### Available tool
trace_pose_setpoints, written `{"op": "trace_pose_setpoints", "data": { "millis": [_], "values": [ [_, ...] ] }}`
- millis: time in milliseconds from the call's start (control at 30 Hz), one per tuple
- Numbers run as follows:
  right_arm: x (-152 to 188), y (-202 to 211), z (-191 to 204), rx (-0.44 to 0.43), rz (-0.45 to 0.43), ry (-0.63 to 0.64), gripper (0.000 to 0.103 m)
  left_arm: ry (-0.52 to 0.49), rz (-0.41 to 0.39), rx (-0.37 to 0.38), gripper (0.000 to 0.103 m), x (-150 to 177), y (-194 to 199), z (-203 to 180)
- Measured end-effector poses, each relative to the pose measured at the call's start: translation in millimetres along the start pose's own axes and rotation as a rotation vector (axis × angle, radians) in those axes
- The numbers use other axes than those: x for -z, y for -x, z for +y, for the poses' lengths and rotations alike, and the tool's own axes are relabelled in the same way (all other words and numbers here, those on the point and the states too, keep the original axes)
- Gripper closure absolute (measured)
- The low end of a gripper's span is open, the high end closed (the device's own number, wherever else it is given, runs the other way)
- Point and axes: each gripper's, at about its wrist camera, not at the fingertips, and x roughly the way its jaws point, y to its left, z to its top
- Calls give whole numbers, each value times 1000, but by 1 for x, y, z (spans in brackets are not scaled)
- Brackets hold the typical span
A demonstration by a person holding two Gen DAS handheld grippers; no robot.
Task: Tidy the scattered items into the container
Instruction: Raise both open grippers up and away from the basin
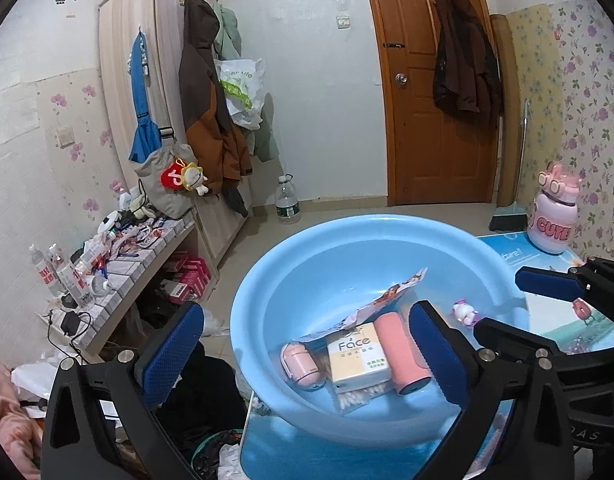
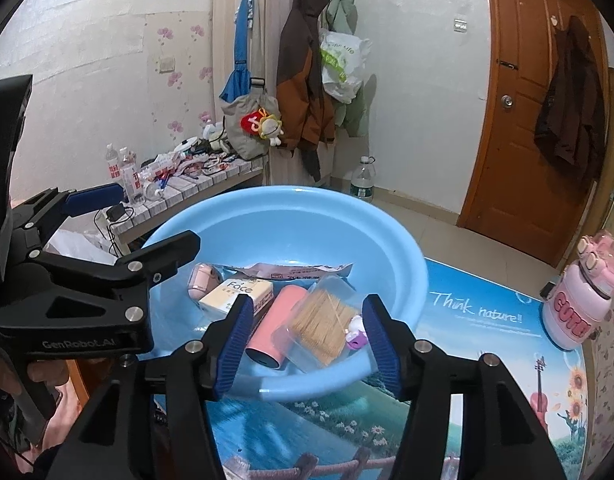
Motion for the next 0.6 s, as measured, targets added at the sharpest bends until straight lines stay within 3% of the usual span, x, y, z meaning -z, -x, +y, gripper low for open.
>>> {"op": "trace_pose_setpoints", "data": {
  "millis": [67, 200, 600],
  "values": [
    [0, 12, 0, 8, -16, -14, 42, -1, -3, 6, 0, -1, 7, -3],
    [0, 39, -3, 16, -65, -51, 26, 17, 2, 10, 0, -1, 18, -8],
    [15, 90, -25, 30, -104, -163, 25, 42, 3, 27, 0, -1, 52, -29]
  ]
}}
